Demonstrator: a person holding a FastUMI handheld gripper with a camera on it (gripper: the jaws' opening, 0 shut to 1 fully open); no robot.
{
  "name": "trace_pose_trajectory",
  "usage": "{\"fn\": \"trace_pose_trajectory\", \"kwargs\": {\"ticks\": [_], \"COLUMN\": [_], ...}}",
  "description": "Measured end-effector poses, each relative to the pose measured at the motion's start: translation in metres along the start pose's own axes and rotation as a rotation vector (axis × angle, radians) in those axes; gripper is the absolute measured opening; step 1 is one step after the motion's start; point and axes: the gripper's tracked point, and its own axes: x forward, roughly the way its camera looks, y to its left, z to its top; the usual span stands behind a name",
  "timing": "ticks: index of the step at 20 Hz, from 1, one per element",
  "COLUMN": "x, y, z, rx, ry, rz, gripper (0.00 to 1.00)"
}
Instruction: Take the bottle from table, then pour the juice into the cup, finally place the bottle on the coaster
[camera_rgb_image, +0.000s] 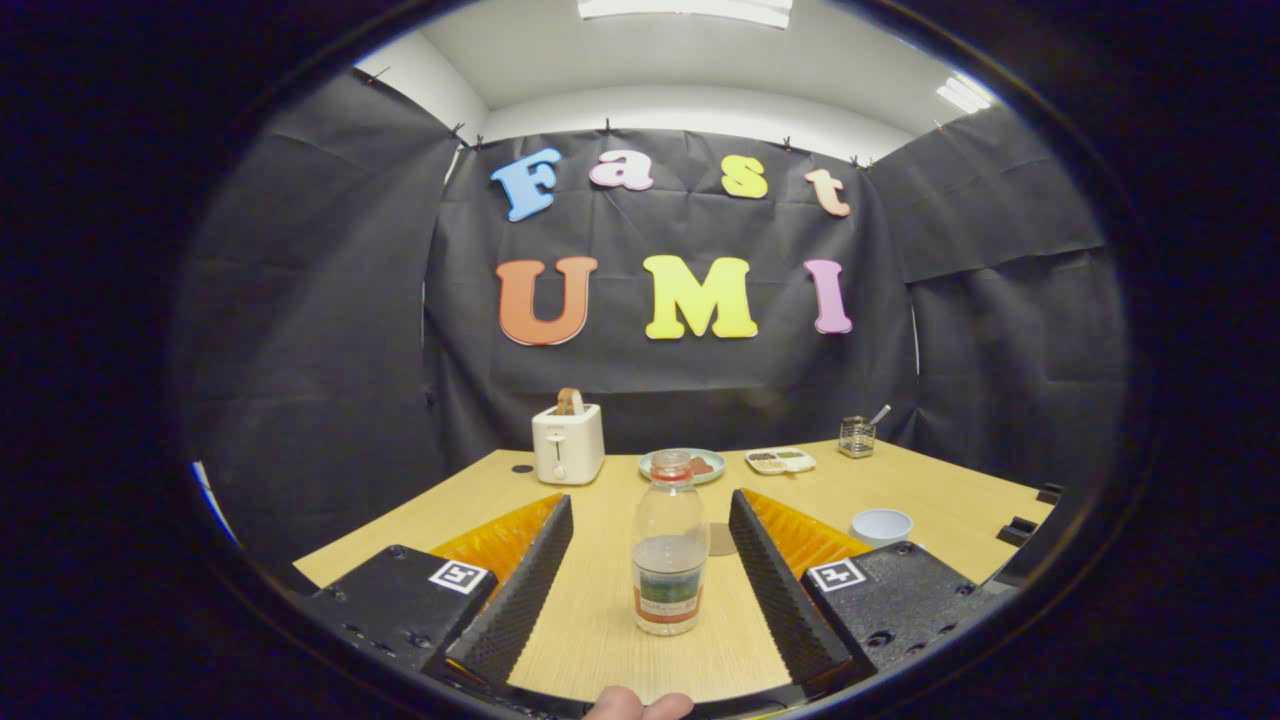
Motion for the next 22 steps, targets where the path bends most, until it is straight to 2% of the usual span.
{"fn": "trace_pose_trajectory", "kwargs": {"ticks": [4,8,14,17,21,22], "x": [0.022,0.043,0.069,0.079,0.083,0.084], "y": [-0.019,-0.013,-0.013,-0.012,-0.01,-0.01], "z": [-0.047,-0.079,-0.098,-0.113,-0.107,-0.108], "rx": [-0.036,-0.063,-0.05,-0.056,-0.116,-0.12], "ry": [0.035,0.077,0.1,0.154,0.142,0.144], "rz": [-0.06,-0.05,-0.039,-0.026,-0.01,-0.005], "gripper": [1.0,1.0,1.0,1.0,0.9,0.84]}}
